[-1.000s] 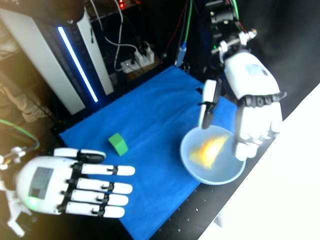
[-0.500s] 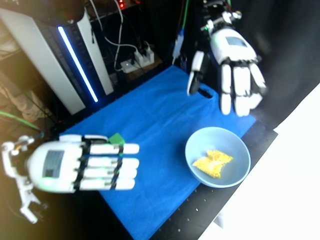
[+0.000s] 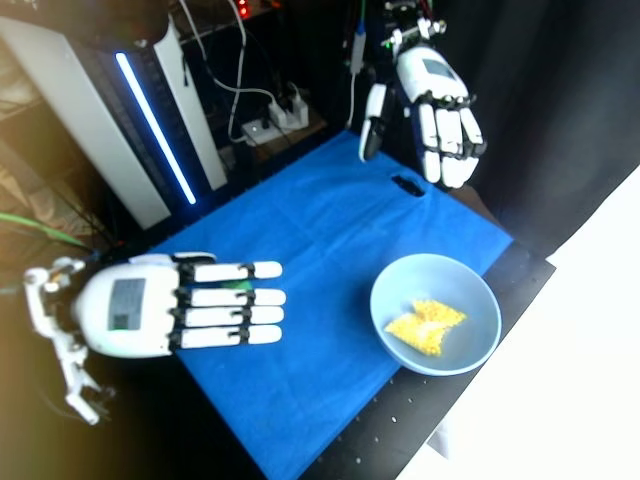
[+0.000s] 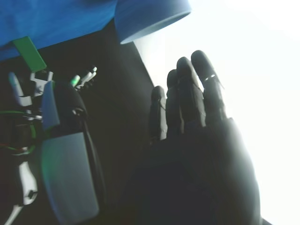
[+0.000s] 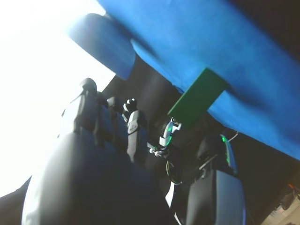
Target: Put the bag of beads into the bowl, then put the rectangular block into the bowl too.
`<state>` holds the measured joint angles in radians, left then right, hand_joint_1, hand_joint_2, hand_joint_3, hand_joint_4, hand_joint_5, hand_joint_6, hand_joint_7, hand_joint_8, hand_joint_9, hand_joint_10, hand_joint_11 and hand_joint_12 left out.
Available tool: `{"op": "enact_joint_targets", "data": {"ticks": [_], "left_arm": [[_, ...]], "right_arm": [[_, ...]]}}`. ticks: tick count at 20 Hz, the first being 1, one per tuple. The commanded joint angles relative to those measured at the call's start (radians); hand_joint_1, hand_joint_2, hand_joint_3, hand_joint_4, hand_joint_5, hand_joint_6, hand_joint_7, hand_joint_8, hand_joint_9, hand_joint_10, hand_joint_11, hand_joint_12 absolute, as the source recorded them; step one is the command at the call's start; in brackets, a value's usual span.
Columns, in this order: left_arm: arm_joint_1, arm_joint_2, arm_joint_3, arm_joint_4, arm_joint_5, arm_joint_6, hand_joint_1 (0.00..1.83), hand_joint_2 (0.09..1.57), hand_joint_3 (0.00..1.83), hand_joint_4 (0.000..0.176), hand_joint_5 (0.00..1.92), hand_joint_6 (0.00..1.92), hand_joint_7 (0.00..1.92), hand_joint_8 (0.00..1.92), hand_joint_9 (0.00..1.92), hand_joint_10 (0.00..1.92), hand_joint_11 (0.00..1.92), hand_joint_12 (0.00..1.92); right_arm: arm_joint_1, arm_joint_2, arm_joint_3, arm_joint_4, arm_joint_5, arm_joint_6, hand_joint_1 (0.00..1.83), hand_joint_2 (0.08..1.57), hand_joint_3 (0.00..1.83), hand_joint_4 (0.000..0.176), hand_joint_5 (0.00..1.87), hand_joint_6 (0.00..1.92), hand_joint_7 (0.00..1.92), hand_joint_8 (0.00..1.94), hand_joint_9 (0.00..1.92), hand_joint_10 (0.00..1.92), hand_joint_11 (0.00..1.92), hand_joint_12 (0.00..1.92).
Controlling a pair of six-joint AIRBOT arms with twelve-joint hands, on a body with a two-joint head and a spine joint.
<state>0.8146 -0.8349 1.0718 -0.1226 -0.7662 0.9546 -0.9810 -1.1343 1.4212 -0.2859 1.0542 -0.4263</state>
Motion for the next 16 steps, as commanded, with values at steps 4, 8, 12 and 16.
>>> {"op": "enact_joint_targets", "data": {"ticks": [4,8,12,16], "left_arm": [[0.004,-0.006,0.003,-0.022,-0.117,-0.001,0.88,0.99,0.00,0.073,0.17,0.00,0.29,0.00,0.35,0.01,0.00,1.15],[0.009,-0.010,0.003,-0.027,-0.112,-0.001,0.92,0.99,0.00,0.072,0.16,0.00,0.30,0.01,0.36,0.01,0.00,1.16],[0.013,-0.016,0.005,-0.030,-0.107,-0.001,0.92,0.97,0.00,0.071,0.19,0.01,0.33,0.01,0.38,0.01,0.00,1.17],[0.016,-0.022,0.008,-0.032,-0.098,-0.001,0.89,0.97,0.00,0.069,0.17,0.00,0.31,0.00,0.36,0.00,0.00,1.14]], "right_arm": [[0.013,-0.020,0.017,0.037,0.089,0.000,0.89,1.00,0.00,0.001,0.89,0.01,0.77,0.04,0.64,0.05,0.07,1.33],[0.015,-0.025,0.023,0.039,0.085,0.000,1.10,1.03,0.00,0.075,1.16,0.66,1.37,0.14,0.97,0.94,0.53,1.62],[0.018,-0.025,0.022,0.044,0.085,0.000,1.13,1.03,0.00,0.000,1.17,0.66,1.10,0.97,0.86,1.50,0.64,1.90],[0.018,-0.025,0.024,0.054,0.085,0.000,1.08,1.03,0.00,0.120,1.17,0.67,1.00,1.42,0.87,1.68,0.66,1.90]]}}
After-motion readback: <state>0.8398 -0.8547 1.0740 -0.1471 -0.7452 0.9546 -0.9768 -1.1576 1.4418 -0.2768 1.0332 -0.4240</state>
